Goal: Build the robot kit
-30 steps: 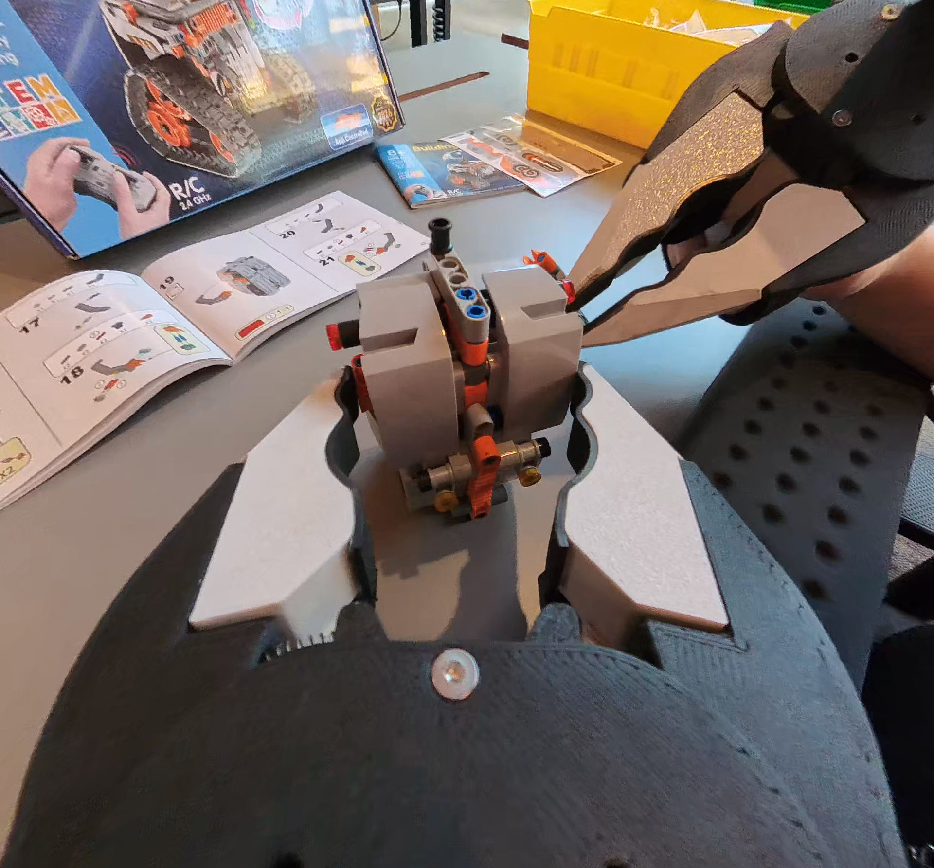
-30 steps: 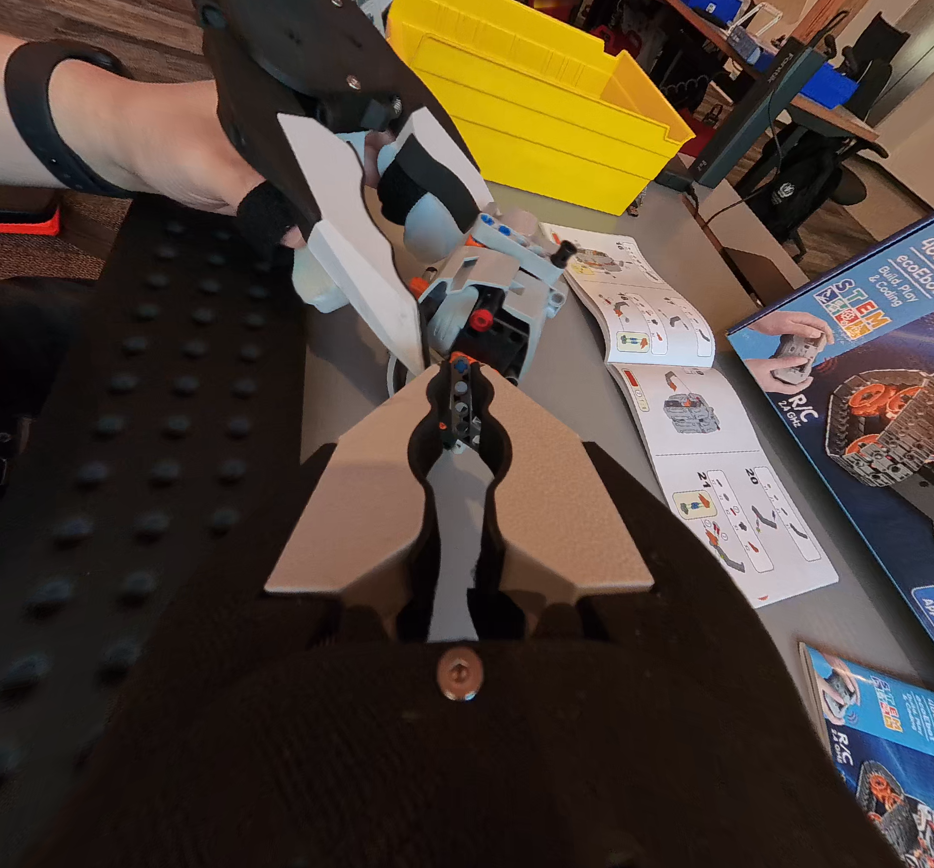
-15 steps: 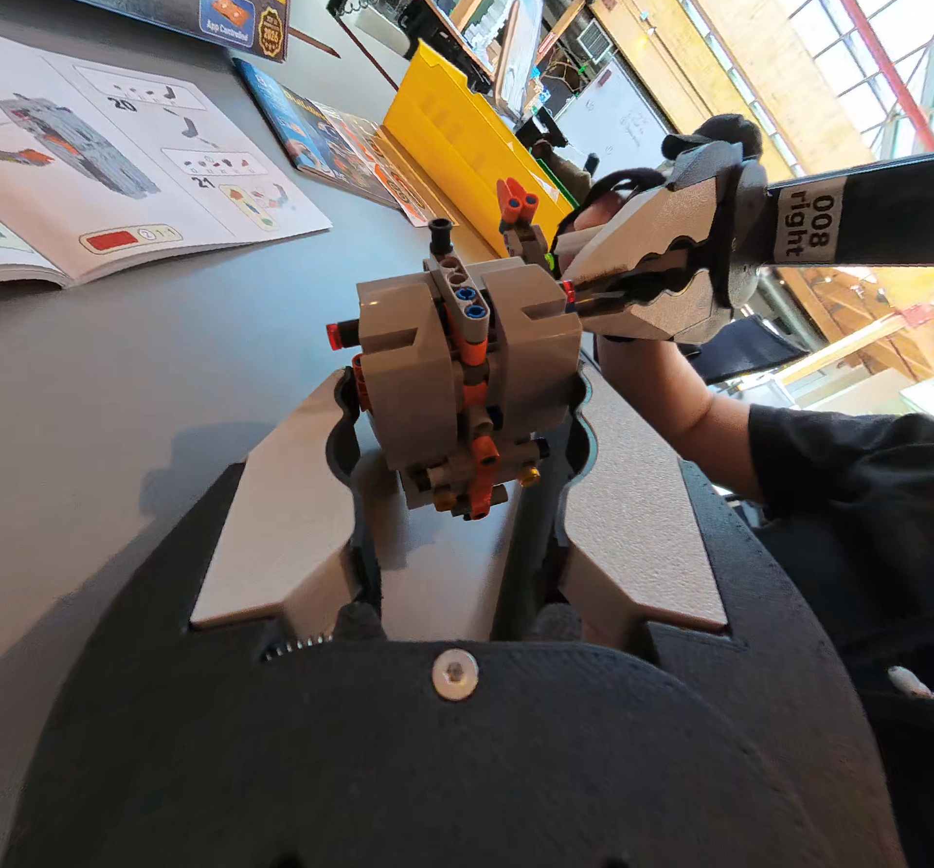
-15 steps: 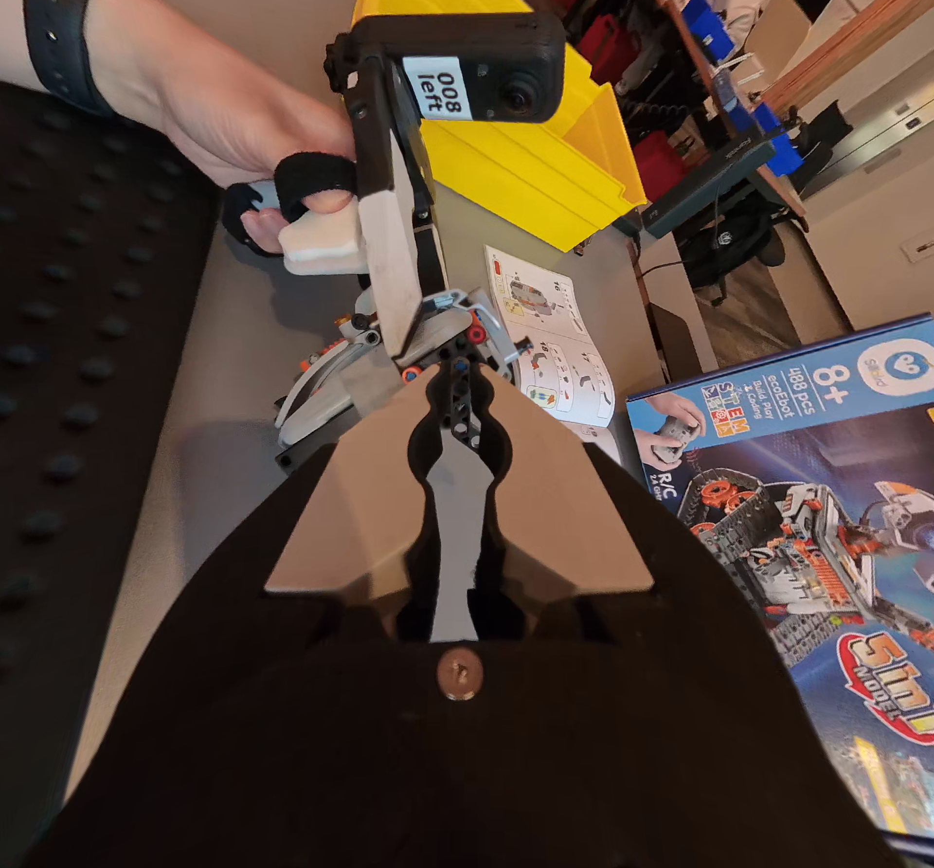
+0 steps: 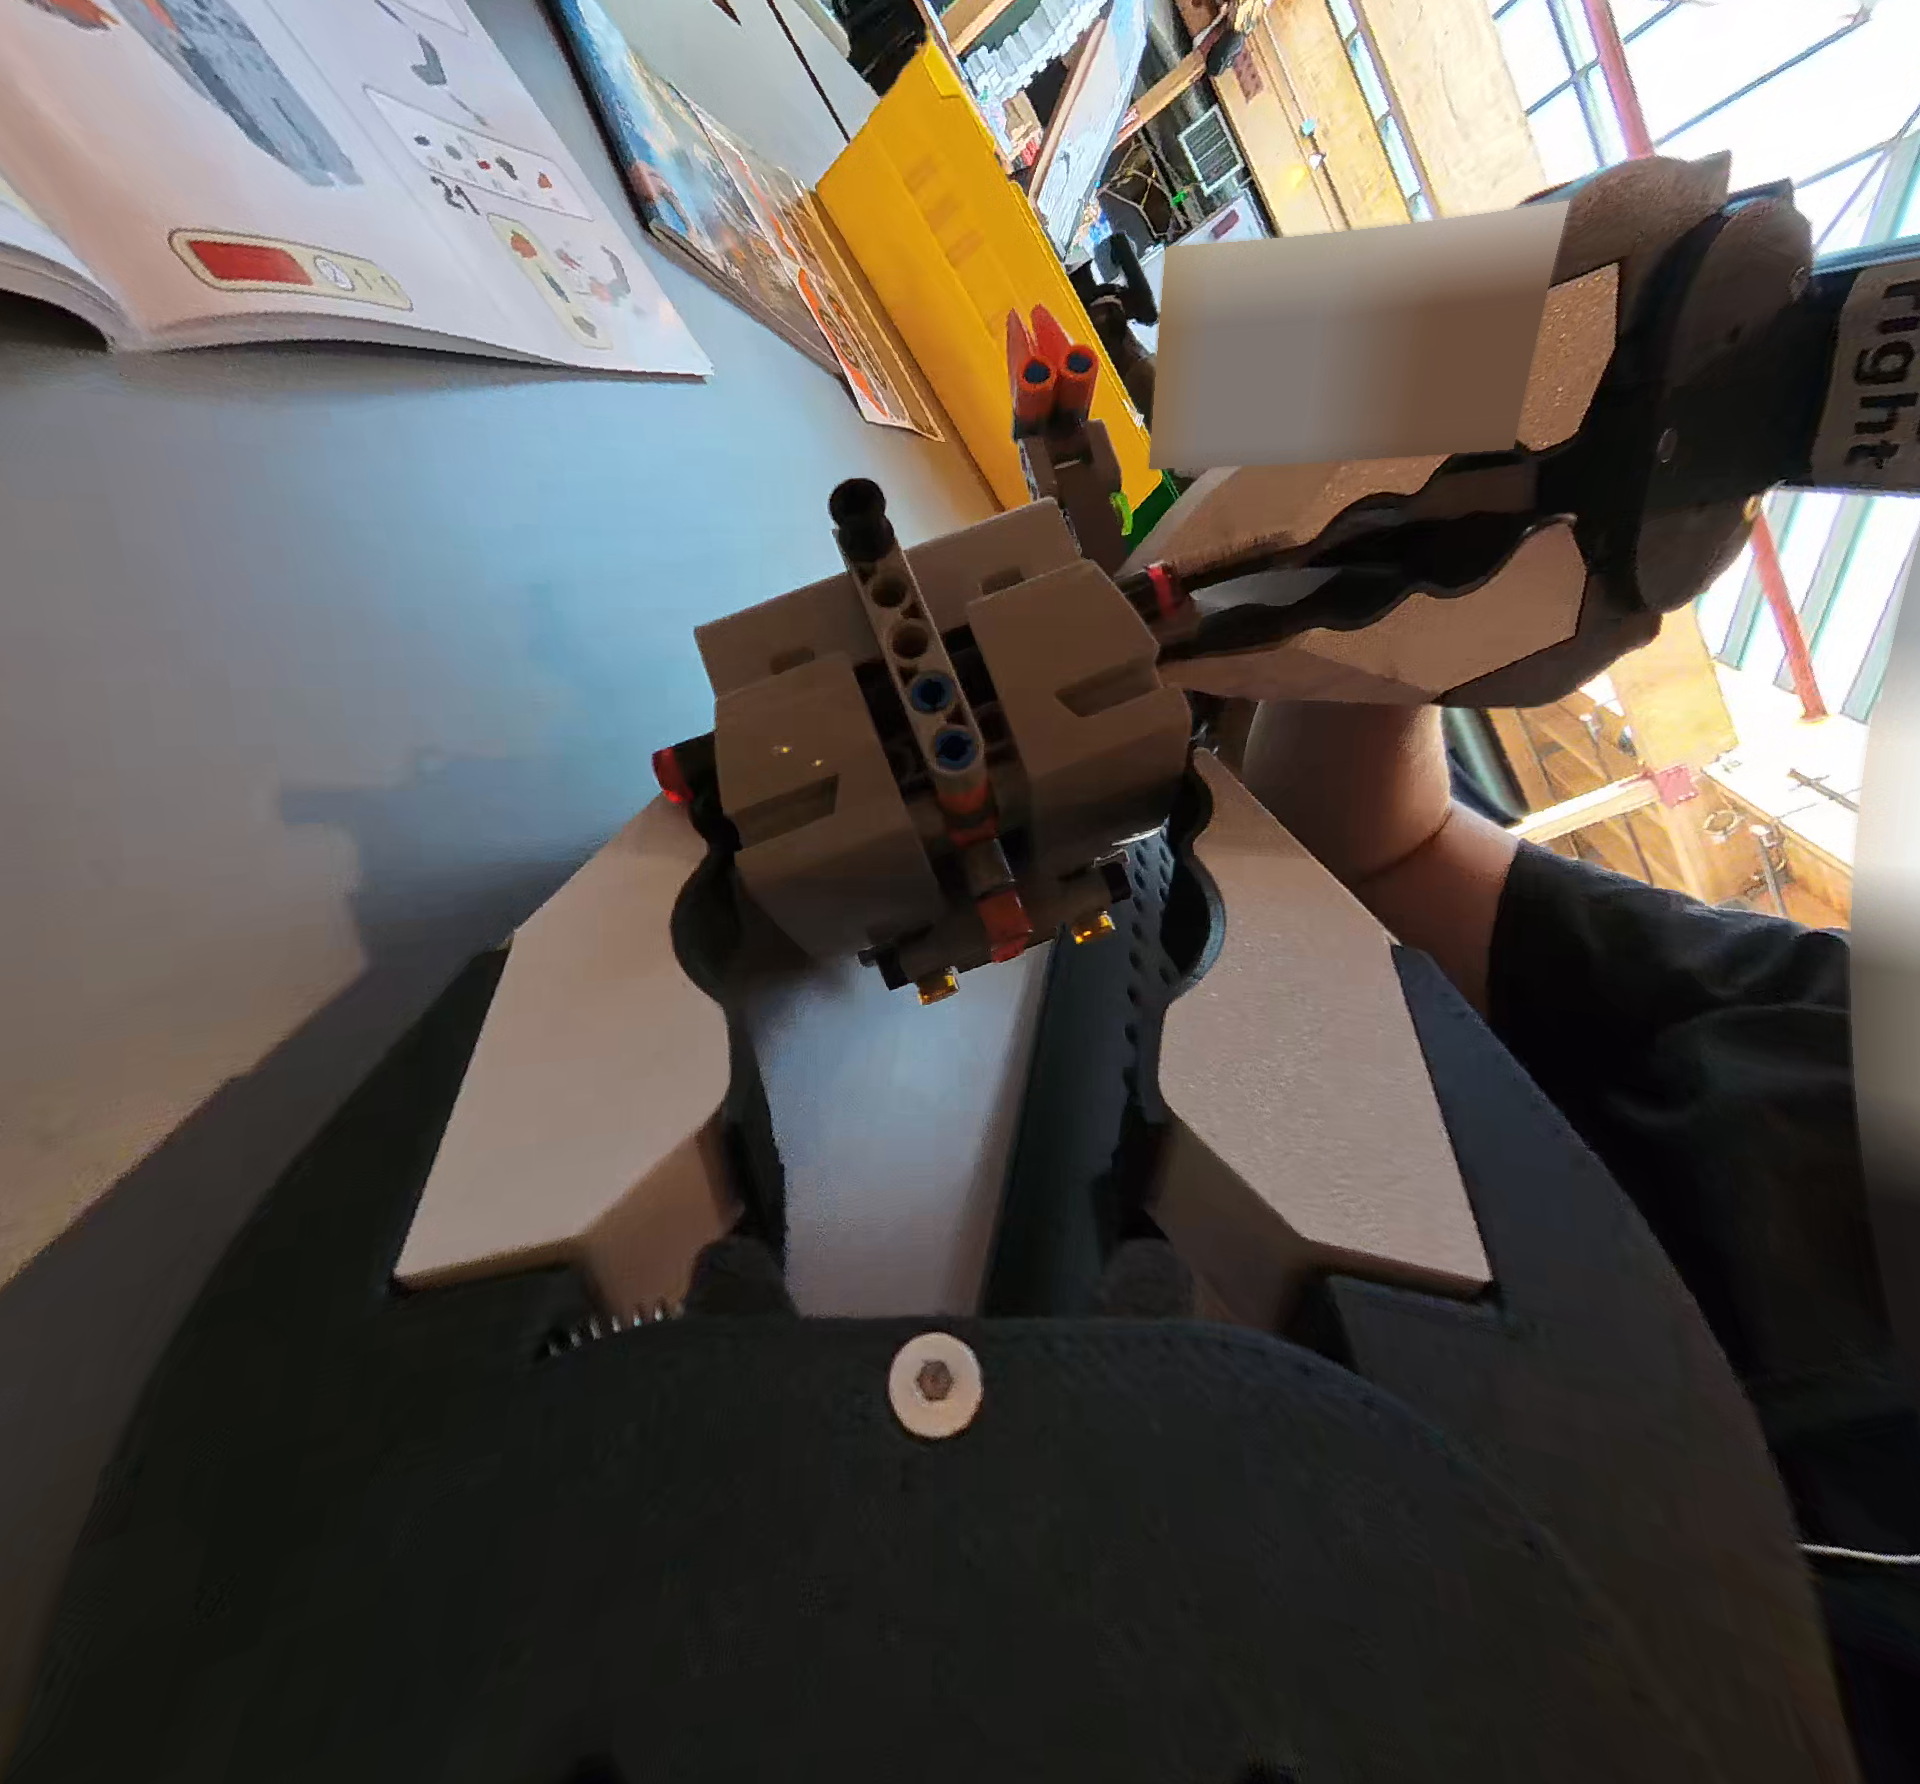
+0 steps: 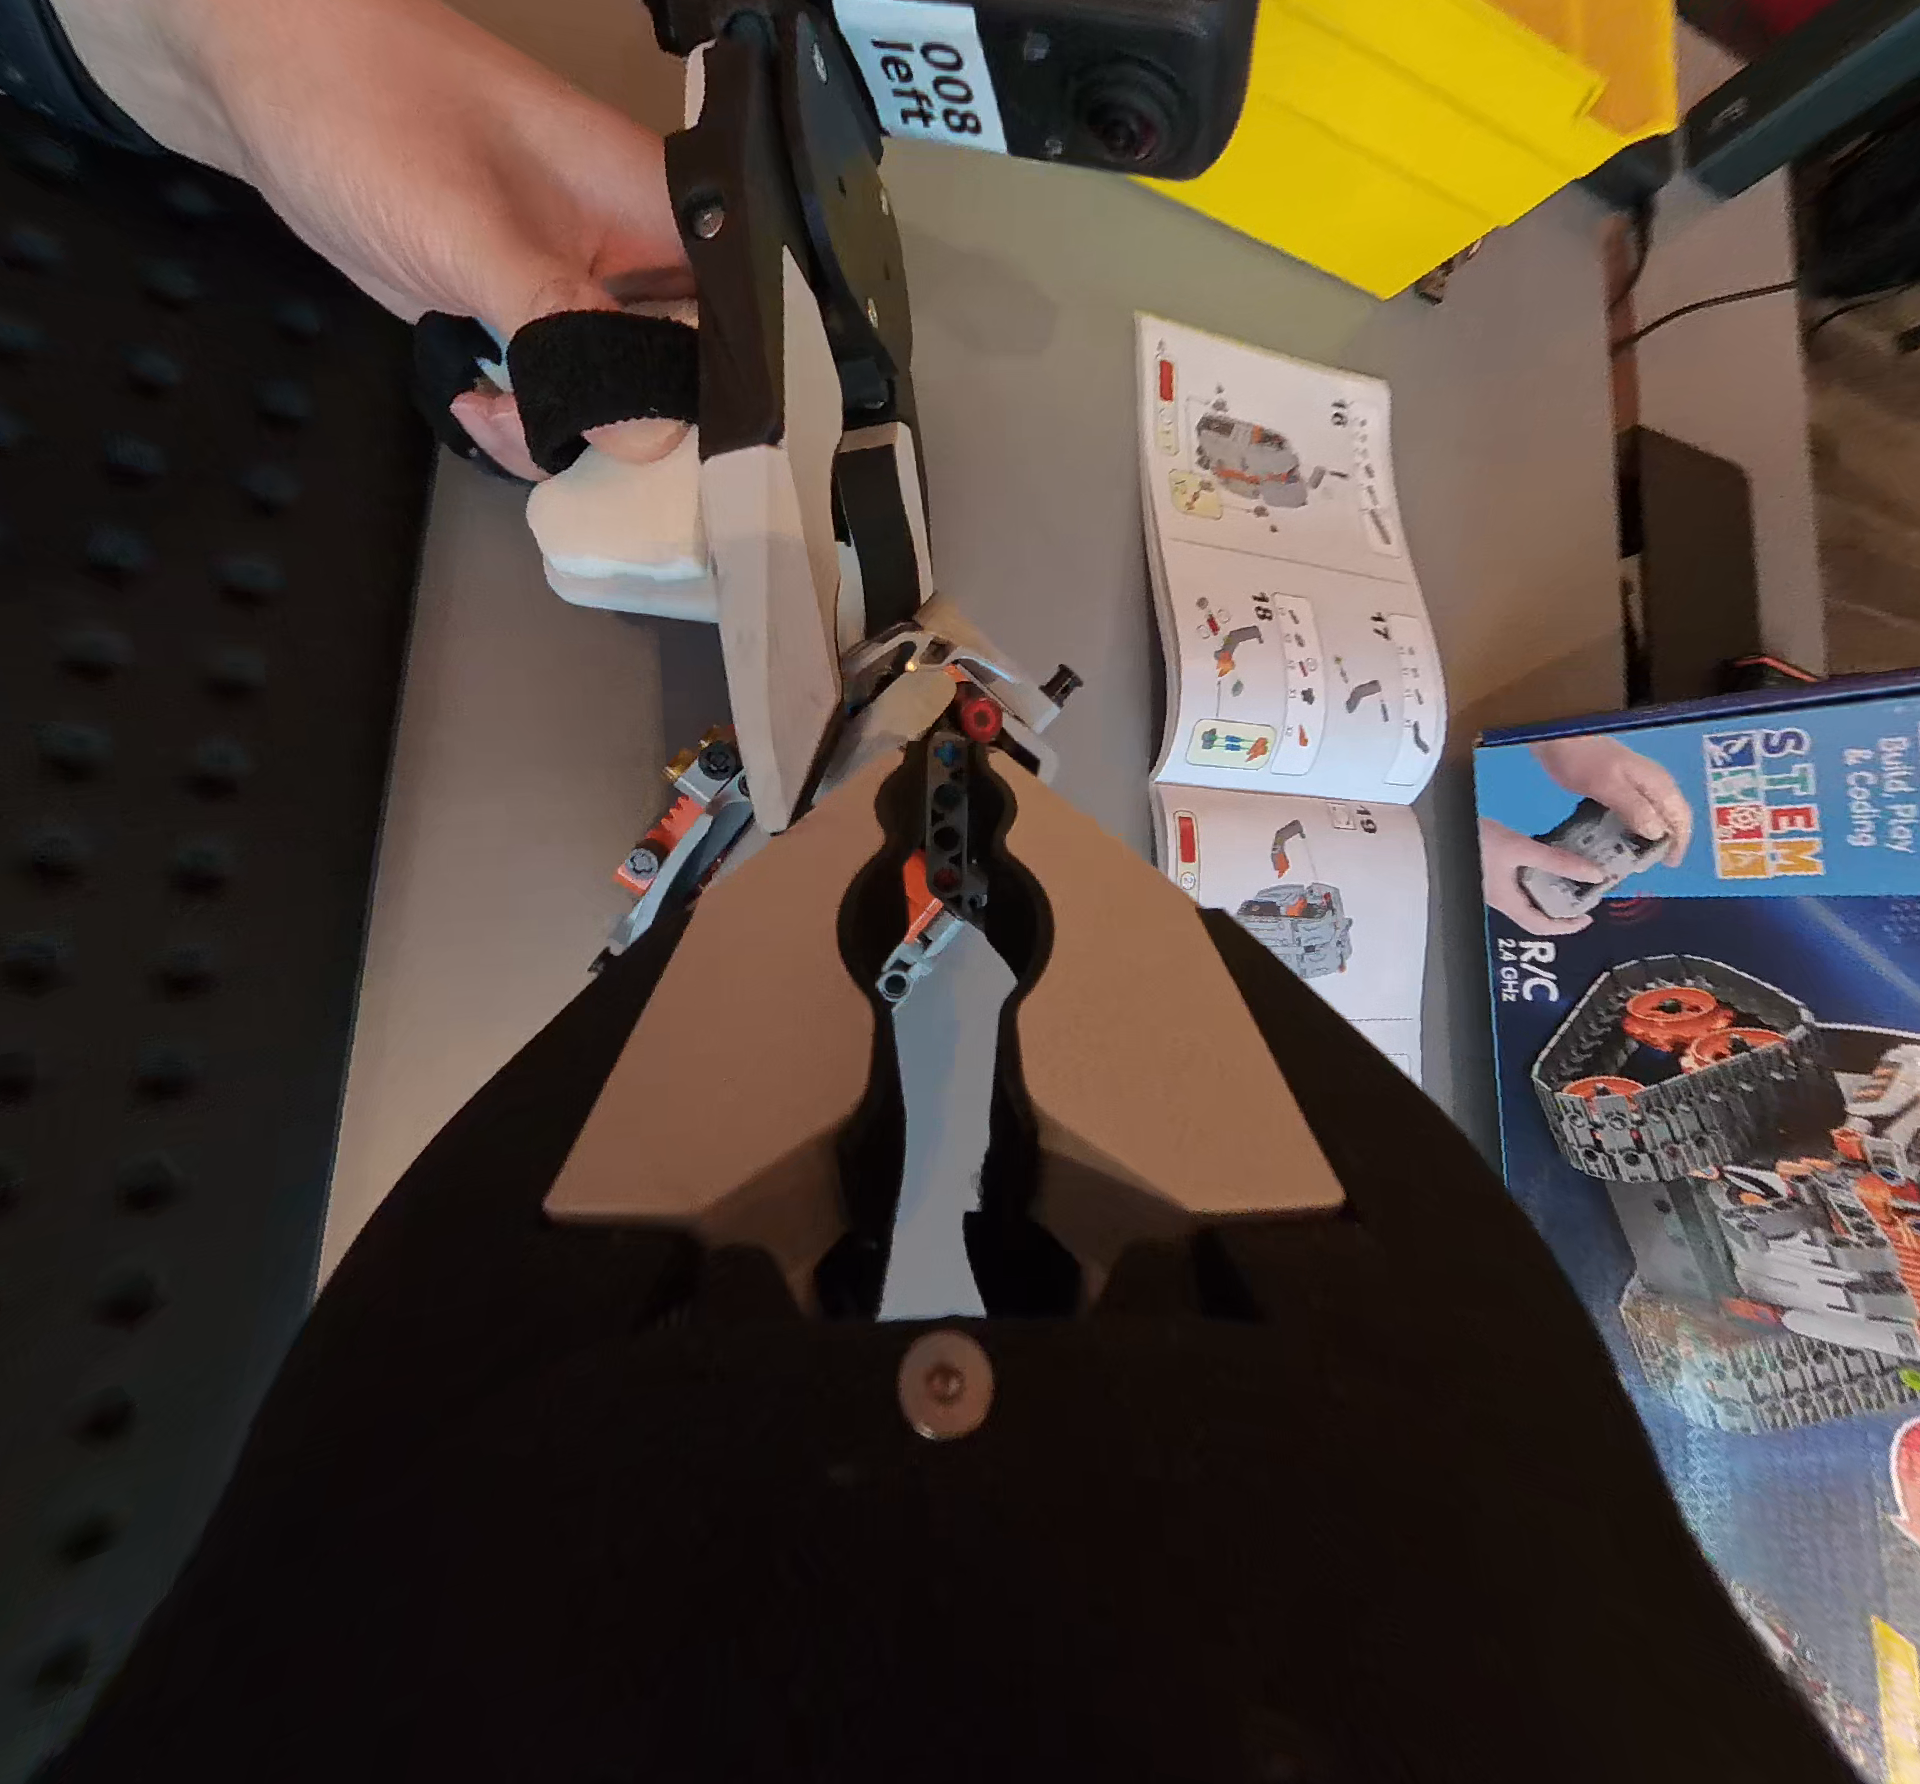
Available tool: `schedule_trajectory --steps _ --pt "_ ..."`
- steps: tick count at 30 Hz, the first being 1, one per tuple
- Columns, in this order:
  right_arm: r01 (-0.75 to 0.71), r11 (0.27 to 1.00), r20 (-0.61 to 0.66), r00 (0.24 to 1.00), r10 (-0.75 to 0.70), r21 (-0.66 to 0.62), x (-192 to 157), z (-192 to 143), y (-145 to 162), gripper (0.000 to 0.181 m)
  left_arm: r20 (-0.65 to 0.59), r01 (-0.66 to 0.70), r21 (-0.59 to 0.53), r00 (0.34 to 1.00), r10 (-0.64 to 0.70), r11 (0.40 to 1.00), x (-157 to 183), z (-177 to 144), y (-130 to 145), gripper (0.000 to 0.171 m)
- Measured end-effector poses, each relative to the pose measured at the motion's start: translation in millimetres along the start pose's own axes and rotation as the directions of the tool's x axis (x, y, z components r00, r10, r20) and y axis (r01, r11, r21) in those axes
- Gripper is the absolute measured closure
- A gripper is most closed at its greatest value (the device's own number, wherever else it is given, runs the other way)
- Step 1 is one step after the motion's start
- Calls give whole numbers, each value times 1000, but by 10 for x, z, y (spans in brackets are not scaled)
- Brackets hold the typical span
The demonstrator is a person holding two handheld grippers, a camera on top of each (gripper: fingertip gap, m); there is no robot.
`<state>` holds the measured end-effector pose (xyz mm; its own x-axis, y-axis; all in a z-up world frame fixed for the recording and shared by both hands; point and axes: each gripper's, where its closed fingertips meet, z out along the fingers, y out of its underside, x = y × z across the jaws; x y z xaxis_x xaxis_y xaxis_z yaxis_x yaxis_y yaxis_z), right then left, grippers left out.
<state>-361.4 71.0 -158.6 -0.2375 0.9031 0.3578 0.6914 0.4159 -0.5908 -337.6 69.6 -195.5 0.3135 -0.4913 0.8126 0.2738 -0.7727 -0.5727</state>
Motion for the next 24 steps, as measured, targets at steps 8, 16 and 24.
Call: schedule_trajectory --steps 8,16,24 --pt "5 997 48 999 -2 -73 14 100 52 173 -33 84 2 996 -83 997 -59 -37 4 90" --pt "-28 999 40 999 30 -40 22 116 53 172 -39 92 -4 995 -92 996 -61 -43 7 90" --pt "86 996 -61 994 -88 -36 65 102 31 171 -43 100 -5 994 -100 995 -61 -42 6 90"
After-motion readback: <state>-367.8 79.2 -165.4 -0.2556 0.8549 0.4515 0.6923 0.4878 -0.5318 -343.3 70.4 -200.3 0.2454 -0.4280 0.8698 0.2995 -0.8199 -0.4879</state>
